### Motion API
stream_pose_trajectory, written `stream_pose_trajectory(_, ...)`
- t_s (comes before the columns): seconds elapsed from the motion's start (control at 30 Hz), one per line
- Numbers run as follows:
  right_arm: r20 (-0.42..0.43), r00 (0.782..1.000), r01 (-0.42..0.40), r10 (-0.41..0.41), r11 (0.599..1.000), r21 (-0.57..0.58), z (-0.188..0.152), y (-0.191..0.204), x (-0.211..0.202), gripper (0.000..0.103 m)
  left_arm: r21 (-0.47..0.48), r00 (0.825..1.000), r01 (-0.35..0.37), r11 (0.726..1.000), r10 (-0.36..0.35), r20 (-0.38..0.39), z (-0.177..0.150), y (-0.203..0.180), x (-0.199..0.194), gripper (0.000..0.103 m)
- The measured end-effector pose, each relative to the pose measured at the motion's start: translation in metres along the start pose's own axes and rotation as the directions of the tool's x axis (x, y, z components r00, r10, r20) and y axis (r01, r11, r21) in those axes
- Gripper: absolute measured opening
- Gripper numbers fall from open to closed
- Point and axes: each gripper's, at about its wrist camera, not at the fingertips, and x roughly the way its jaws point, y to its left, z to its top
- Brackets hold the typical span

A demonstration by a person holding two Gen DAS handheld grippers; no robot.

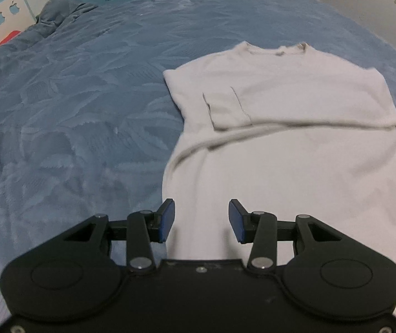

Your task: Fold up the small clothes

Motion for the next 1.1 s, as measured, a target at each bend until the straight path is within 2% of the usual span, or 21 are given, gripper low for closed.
stream_pose_trajectory(0.2,-0.1,0.995,0.007,-0.002,0.999,0.053,-0.065,-0.022,-0.022,0.059,-0.02,0.999,-0.019,1.0,0.019,-0.027,-0.038,-0.009,-0.026,0.045)
stream_pose_trajectory(0.33,-0.133,0.991,-0.012,0.032,0.99,0.143,-0.096,-0.027,-0.029,0.059,-0.063,0.998,-0.037,0.997,0.033,-0.048,-0.064,-0.01,-0.041,0.045)
stream_pose_trajectory(0.4,-0.145,0.988,-0.029,0.053,0.987,0.161,-0.105,-0.024,-0.03,0.061,-0.092,0.997,-0.038,0.995,0.031,-0.074,-0.075,-0.012,-0.045,0.045)
stream_pose_trajectory(0.53,-0.191,0.979,-0.041,0.067,0.99,0.136,-0.119,-0.009,-0.027,0.07,-0.104,0.988,-0.052,0.993,0.037,-0.147,-0.091,-0.02,-0.046,0.046)
stream_pose_trajectory(0.7,-0.224,0.974,-0.003,0.022,0.996,0.087,-0.126,0.004,-0.022,0.074,-0.117,0.986,-0.091,0.989,0.073,-0.149,-0.092,-0.023,-0.049,0.048)
stream_pose_trajectory(0.73,-0.231,0.973,0.001,0.019,0.996,0.086,-0.127,0.005,-0.021,0.074,-0.114,0.987,-0.085,0.99,0.068,-0.145,-0.091,-0.025,-0.049,0.039)
stream_pose_trajectory(0.77,-0.233,0.972,-0.001,0.022,0.996,0.088,-0.127,0.005,-0.021,0.072,-0.105,0.99,-0.06,0.993,0.046,-0.135,-0.091,-0.026,-0.048,0.036)
stream_pose_trajectory(0.8,-0.228,0.973,-0.014,0.035,0.995,0.095,-0.126,0.005,-0.022,0.05,-0.091,0.991,-0.047,0.995,0.035,-0.128,-0.092,-0.029,-0.048,0.018)
stream_pose_trajectory(0.83,-0.226,0.973,-0.031,0.054,0.994,0.106,-0.126,0.004,-0.022,0.023,-0.084,0.991,-0.031,0.996,0.019,-0.133,-0.092,-0.03,-0.047,0.0)
stream_pose_trajectory(0.87,-0.229,0.971,-0.042,0.07,0.991,0.125,-0.125,0.003,-0.021,0.009,-0.083,0.99,-0.023,0.996,0.011,-0.141,-0.093,-0.032,-0.046,0.0)
stream_pose_trajectory(0.97,-0.221,0.971,-0.048,0.086,0.984,0.173,-0.122,-0.002,-0.024,0.005,-0.063,0.993,-0.027,0.998,0.02,-0.12,-0.091,-0.036,-0.047,0.0)
stream_pose_trajectory(1.1,-0.205,0.975,-0.055,0.087,0.986,0.157,-0.117,0.0,-0.033,0.005,-0.073,0.996,-0.035,0.997,0.029,-0.084,-0.083,-0.031,-0.056,0.0)
